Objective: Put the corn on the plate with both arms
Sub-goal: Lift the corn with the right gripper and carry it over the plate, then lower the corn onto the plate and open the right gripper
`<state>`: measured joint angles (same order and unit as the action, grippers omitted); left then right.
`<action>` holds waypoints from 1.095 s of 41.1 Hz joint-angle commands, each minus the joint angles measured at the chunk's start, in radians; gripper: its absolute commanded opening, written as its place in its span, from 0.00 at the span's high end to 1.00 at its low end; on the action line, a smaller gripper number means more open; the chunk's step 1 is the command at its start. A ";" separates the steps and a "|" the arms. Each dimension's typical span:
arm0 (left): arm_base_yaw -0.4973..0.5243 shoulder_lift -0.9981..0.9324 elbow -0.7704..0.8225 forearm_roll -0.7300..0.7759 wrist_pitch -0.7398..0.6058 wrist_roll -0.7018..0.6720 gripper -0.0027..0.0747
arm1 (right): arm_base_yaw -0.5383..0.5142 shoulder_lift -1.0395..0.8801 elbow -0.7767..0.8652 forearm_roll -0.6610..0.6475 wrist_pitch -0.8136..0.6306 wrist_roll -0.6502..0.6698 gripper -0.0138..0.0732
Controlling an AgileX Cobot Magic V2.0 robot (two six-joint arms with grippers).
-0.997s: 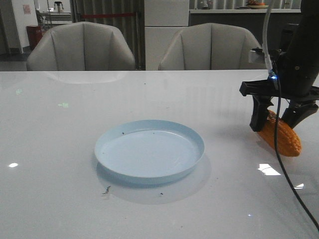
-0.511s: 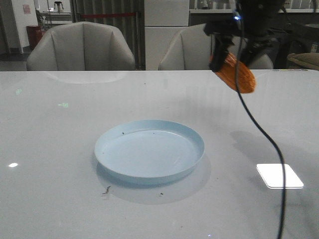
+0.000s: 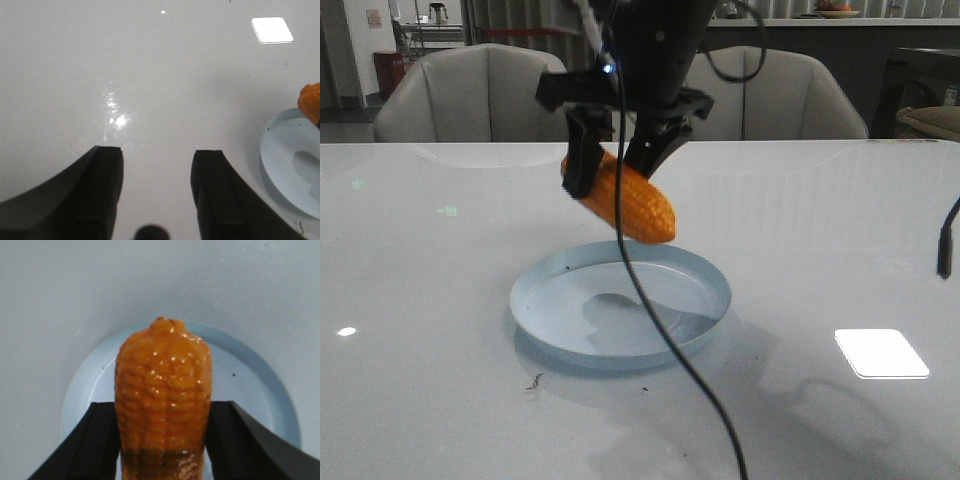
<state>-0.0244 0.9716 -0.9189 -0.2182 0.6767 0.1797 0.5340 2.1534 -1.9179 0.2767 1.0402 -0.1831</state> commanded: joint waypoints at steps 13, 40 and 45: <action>0.002 -0.015 -0.027 -0.018 -0.040 -0.008 0.47 | 0.014 0.054 -0.034 -0.012 0.048 -0.013 0.48; 0.002 -0.015 -0.027 -0.018 -0.040 -0.008 0.47 | -0.027 0.049 -0.316 -0.013 0.208 0.007 0.23; 0.002 -0.015 -0.027 -0.018 -0.040 -0.008 0.47 | -0.083 0.016 -0.432 -0.012 0.280 0.049 0.23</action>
<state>-0.0244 0.9716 -0.9189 -0.2182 0.6973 0.1797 0.4966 2.2696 -2.2518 0.2529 1.2297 -0.1592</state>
